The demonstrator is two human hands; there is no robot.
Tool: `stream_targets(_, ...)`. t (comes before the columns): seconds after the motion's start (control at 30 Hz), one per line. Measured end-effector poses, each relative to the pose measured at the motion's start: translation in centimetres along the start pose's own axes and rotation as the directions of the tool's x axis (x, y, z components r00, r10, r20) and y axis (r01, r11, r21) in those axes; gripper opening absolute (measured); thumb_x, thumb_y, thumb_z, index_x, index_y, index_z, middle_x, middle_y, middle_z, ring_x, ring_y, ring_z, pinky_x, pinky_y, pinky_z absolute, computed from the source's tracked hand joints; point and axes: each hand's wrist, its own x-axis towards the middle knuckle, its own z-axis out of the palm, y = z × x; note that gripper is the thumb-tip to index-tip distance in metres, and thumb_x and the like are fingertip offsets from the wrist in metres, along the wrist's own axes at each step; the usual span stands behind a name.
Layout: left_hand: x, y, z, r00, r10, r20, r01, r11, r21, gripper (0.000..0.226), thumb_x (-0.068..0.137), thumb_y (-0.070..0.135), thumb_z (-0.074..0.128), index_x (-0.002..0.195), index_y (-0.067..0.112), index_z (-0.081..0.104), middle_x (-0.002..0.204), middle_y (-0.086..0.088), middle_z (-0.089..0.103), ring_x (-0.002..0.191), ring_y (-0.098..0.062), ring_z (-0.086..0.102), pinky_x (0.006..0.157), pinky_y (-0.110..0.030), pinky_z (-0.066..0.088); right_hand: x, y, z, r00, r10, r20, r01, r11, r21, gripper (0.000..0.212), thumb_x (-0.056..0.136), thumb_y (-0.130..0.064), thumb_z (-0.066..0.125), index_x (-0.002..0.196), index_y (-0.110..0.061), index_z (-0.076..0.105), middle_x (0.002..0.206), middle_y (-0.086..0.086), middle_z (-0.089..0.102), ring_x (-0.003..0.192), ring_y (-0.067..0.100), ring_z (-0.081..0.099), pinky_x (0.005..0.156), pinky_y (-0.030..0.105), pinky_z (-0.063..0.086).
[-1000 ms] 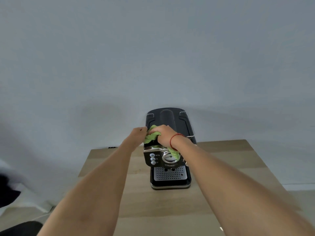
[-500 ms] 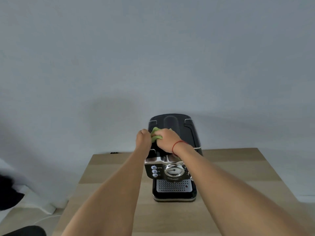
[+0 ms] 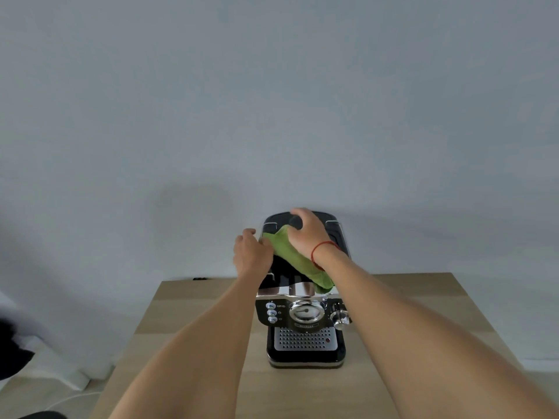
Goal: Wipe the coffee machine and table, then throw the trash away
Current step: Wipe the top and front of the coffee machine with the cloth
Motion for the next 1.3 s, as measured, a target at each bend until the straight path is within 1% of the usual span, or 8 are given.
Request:
stream_targets(0.17,-0.2,1.0,-0.6,0.971,0.236,-0.039,-0.212,0.925,0.315,0.027,0.089,0.029,0.050,0.066,0.016,0.058,0.078,-0.001,0.060,0.084,-0.024,0.057,0.085,-0.034,0.033,-0.3,1.8,-1.7,0.966,0.247,0.074,-0.211,0.922,-0.325,0.080,0.080,-0.055,0.061,0.141,-0.012,0.035,0.140,0.010,0.046,0.127,0.028,0.047,0.101,0.039,0.044)
stream_targets(0.37,-0.5,2.0,-0.9,0.957,0.289,0.013,-0.267,0.866,0.423,0.048,0.099,0.036,0.032,0.059,0.014,0.048,0.070,-0.004,0.057,0.085,-0.027,0.059,0.093,-0.039,0.034,-0.3,0.8,-2.2,0.963,0.250,0.103,-0.224,0.951,-0.215,0.037,0.079,-0.033,0.062,0.106,-0.007,0.058,0.097,0.006,0.061,0.086,0.025,0.060,0.060,0.025,0.043)
stream_targets(0.57,-1.5,2.6,-1.2,0.973,0.224,-0.055,-0.205,0.950,0.236,0.036,0.097,0.038,0.039,0.102,0.012,0.063,0.101,-0.005,0.062,0.102,-0.026,0.057,0.091,-0.038,0.039,-0.1,-0.3,-2.4,0.944,0.323,-0.068,-0.276,0.885,0.376,0.020,0.079,-0.015,0.060,0.098,-0.007,0.061,0.093,0.009,0.064,0.084,0.025,0.062,0.066,0.028,0.053)
stream_targets(0.7,-2.2,4.4,-2.1,0.991,0.042,0.124,-0.020,0.985,-0.171,0.063,0.099,0.052,0.025,0.085,0.004,0.065,0.084,-0.013,0.064,0.089,-0.032,0.061,0.084,-0.036,0.048,-0.5,-0.5,-3.2,0.953,0.303,0.012,-0.240,0.729,0.641,0.010,0.080,-0.009,0.061,0.086,-0.016,0.060,0.090,0.008,0.068,0.090,0.028,0.066,0.088,0.047,0.055)
stream_targets(0.87,-2.7,7.1,-3.0,0.885,-0.054,0.463,0.276,0.860,-0.428,0.062,0.097,0.058,0.025,0.102,0.005,0.058,0.095,-0.016,0.067,0.082,-0.029,0.066,0.072,-0.039,0.056,-1.3,-0.4,-3.8,0.956,0.293,0.027,-0.236,0.707,0.666,0.012,0.074,-0.009,0.064,0.084,-0.016,0.064,0.096,0.010,0.070,0.094,0.031,0.068,0.090,0.047,0.054)
stream_targets(0.97,-3.4,7.6,-2.9,0.900,-0.050,0.434,0.278,0.831,-0.481,0.040,0.099,0.044,0.038,0.109,0.008,0.054,0.108,-0.013,0.065,0.101,-0.029,0.065,0.083,-0.041,0.056,-2.3,-1.0,-4.5,0.947,0.315,0.059,-0.280,0.722,0.632,0.020,0.071,-0.009,0.065,0.091,-0.012,0.062,0.101,0.012,0.069,0.094,0.031,0.067,0.087,0.045,0.056)
stream_targets(1.13,-4.8,7.7,-3.1,0.973,-0.038,0.226,0.150,0.852,-0.501,0.027,0.091,0.036,0.059,0.078,0.014,0.051,0.086,-0.008,0.058,0.069,-0.018,0.053,0.058,-0.027,0.044,-4.2,-1.7,-6.5,0.936,0.351,0.027,-0.298,0.748,0.593,0.033,0.073,0.003,0.064,0.104,-0.005,0.055,0.102,0.013,0.063,0.095,0.029,0.063,0.083,0.041,0.057)
stream_targets(1.3,-6.8,8.4,-4.5,0.962,-0.078,0.261,0.212,0.816,-0.538,0.072,0.075,0.023,0.080,0.135,0.013,0.041,0.125,-0.008,0.054,0.102,-0.025,0.059,0.080,-0.037,0.053,-6.5,-1.3,-7.4,0.926,0.349,0.147,-0.367,0.736,0.569,0.040,0.070,-0.015,0.068,0.108,-0.009,0.056,0.107,0.011,0.063,0.097,0.026,0.064,0.083,0.040,0.058)
